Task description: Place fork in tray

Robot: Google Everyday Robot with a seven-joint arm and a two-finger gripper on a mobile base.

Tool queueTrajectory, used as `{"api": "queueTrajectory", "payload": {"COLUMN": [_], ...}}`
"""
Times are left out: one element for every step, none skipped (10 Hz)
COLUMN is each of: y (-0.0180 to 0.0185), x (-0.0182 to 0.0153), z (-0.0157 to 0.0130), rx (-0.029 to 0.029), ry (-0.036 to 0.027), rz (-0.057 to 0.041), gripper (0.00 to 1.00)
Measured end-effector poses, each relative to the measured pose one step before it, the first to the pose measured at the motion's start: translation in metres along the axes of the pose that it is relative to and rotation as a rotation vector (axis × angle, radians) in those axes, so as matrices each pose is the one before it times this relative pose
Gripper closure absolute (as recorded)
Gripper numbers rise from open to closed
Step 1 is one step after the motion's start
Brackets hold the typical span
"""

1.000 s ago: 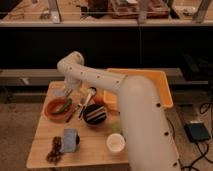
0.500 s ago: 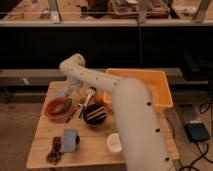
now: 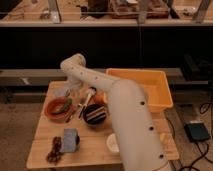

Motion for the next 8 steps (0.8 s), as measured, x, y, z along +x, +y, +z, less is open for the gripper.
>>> {"api": "queueTrajectory", "payload": {"y": [0.00389, 0.00359, 0.00121, 0.00192, 0.00118, 0.00316, 0.00365, 0.00388], "x": [-0.00309, -0.00245, -0.00525, -0.00405, -0.00525, -0.00665, -0.00497, -0.00465], "z": [0.00655, 0.00221, -0.00171, -0.00288, -0.00266, -0.00105, 0.00083, 0.00261], "rx": [-0.00558, -0.00523, -0.01459, -0.01647, -0.01819, -0.00973, -0.00006, 0.00831], "ry": [-0.01252, -0.01545, -0.01504, -0.00684, -0.00804, -0.01439, -0.01273, -0.01429], "rz": [0.00837, 0.02174, 0.02363, 0.01572, 0.01507, 0.01742, 0.01006, 0.00892], "gripper": [0.62, 0.62, 0.62, 0.62, 0.62, 0.62, 0.62, 0.62]}}
